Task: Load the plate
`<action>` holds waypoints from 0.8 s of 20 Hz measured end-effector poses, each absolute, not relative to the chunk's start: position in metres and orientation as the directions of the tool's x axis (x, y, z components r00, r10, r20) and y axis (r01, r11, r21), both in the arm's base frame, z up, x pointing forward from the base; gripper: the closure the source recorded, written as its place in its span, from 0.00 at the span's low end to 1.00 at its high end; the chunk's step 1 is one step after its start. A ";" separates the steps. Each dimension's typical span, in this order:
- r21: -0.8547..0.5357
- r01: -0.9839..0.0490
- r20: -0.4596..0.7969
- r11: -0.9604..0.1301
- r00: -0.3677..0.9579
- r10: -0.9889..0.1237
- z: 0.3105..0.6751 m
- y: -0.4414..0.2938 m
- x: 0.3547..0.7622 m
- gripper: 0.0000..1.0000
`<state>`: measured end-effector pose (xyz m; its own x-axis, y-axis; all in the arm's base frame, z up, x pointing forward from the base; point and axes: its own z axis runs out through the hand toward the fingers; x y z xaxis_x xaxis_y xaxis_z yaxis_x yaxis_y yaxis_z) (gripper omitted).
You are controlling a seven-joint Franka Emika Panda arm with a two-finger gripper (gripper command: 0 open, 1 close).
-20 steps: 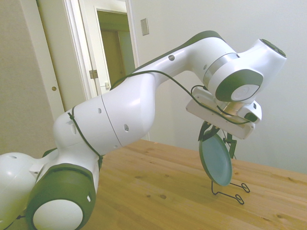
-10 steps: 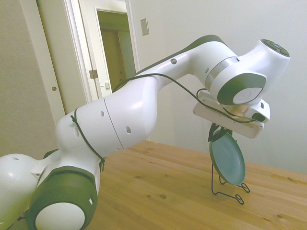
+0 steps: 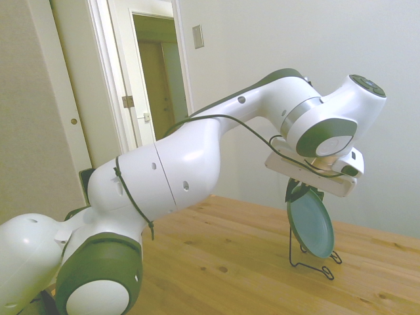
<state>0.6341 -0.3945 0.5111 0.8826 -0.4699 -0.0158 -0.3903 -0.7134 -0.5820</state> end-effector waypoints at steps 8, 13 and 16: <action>-0.594 -0.387 -0.038 -0.705 0.889 -0.456 0.501 -0.392 0.637 1.00; -0.595 -0.390 -0.053 -0.703 0.891 -0.450 0.495 -0.392 0.637 1.00; -0.596 -0.393 -0.059 -0.700 0.891 -0.450 0.490 -0.392 0.638 1.00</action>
<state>0.6377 -0.3923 0.4898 0.8910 -0.4502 -0.0591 -0.3932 -0.7000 -0.5961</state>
